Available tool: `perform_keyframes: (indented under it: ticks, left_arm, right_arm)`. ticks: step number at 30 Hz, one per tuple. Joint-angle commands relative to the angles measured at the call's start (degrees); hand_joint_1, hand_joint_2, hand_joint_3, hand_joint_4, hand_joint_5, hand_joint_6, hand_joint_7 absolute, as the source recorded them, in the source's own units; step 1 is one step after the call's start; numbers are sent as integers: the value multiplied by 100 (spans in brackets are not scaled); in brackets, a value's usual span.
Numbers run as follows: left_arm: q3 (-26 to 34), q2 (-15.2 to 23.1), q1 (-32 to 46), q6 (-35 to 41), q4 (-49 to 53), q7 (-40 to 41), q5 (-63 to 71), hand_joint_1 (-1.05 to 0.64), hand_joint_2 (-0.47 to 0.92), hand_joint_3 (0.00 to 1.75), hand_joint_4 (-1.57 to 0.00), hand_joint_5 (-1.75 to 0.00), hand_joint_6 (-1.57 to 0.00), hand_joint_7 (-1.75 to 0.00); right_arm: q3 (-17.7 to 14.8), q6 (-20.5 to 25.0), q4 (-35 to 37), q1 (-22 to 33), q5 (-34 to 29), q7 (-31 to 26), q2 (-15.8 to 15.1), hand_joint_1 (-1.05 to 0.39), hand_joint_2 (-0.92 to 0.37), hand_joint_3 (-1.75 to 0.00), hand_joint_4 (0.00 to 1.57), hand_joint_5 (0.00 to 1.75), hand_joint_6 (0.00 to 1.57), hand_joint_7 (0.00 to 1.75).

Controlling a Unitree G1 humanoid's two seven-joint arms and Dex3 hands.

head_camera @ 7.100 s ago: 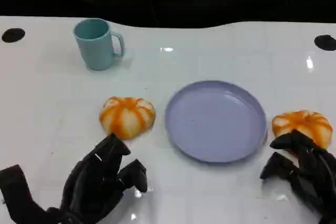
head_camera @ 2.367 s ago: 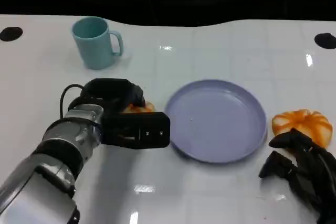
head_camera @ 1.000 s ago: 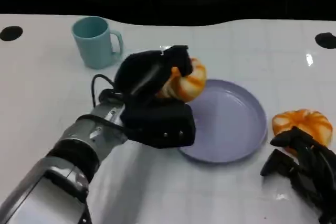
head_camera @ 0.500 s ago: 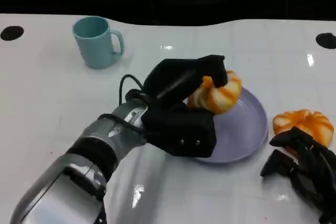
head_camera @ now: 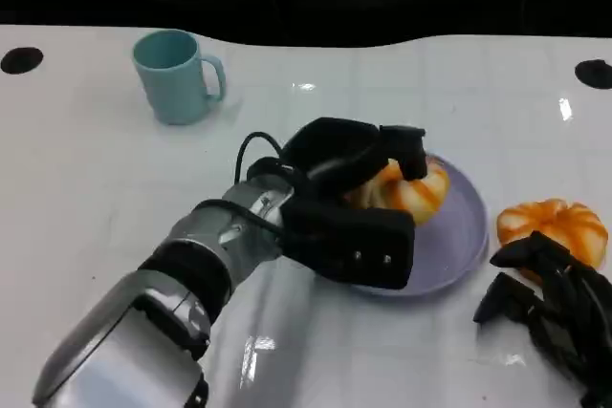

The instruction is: Grasp the bread from the table and place it into the plate.

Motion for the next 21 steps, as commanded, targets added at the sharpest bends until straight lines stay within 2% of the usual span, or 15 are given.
perform_keyframes:
  ticks: [1,3,5,6,9,13,21]
  left_arm:
    - [-131,70,-262,279,-40,-450,104,-51,92,37,-33,-73,-47,-15]
    - [-151,77,-265,337,-71,-502,115,-54,92,37,-31,-58,-45,-9]
    - [-199,101,-288,444,-106,-598,178,-55,92,37,-31,-54,-44,-8]
    - [-235,119,-306,519,-128,-664,225,-74,92,53,-15,-46,-34,-5]
    - [-281,158,-311,612,-183,-744,269,-88,92,67,-2,-40,-27,-3]
    - [-284,215,-297,620,-252,-802,250,-97,92,74,0,-36,-24,-2]
    - [-168,385,-213,453,-413,-719,133,-99,92,77,-2,-37,-27,-3]
  right_arm:
    - [-18,22,89,79,-26,25,-44,-55,-92,-27,62,159,57,125]
    - [-9,23,78,86,-40,16,-51,-55,-92,-27,62,159,57,124]
    - [-19,38,74,85,-21,16,-43,-55,-92,-28,62,159,57,124]
    - [-27,50,71,84,-8,17,-37,-54,-92,-27,62,159,58,124]
    - [-38,15,104,74,-5,33,-43,-54,-92,-26,62,159,58,124]
    - [-50,139,54,77,38,27,-37,-53,-92,-25,62,159,58,125]
    - [-37,85,59,87,-4,1,-49,-53,-92,-26,62,158,58,124]
